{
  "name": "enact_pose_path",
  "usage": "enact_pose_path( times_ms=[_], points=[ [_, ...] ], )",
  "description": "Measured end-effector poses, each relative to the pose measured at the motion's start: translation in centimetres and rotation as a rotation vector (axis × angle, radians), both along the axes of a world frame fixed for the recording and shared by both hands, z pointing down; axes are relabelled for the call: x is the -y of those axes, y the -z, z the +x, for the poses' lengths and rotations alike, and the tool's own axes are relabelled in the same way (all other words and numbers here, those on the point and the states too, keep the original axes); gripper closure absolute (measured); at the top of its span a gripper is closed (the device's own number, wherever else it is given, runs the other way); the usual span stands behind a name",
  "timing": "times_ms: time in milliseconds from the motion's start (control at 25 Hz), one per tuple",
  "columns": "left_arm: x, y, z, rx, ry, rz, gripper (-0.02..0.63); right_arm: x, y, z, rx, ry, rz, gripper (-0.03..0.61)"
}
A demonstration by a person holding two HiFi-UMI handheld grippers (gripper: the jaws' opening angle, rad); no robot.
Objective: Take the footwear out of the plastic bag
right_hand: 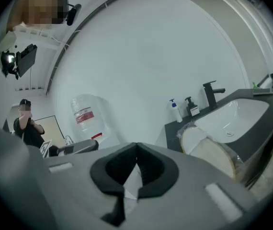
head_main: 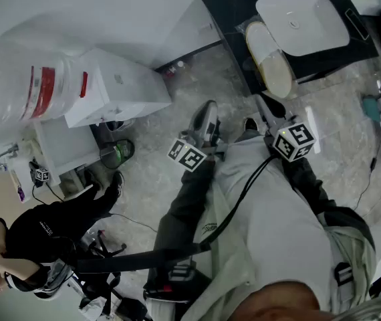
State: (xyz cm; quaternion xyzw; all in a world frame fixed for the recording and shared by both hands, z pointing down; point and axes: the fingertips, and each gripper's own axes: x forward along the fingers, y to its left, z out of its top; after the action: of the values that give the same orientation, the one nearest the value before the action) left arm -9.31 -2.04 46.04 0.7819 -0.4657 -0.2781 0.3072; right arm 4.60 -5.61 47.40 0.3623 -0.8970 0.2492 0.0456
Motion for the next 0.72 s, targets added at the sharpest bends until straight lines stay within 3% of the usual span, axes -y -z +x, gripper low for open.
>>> enact_pose_path(
  times_ms=[240,720],
  points=[
    [-0.1,-0.1,-0.7,-0.009,0.018,-0.006,0.615,-0.4,-0.8,-0.1,0.001,-0.001,-0.028,0.577],
    [-0.5,-0.8,-0.4,-0.056,-0.05,-0.038,0.615,-2.1,-1.4,0.4,-0.016,-0.074,-0.058,0.577]
  ],
)
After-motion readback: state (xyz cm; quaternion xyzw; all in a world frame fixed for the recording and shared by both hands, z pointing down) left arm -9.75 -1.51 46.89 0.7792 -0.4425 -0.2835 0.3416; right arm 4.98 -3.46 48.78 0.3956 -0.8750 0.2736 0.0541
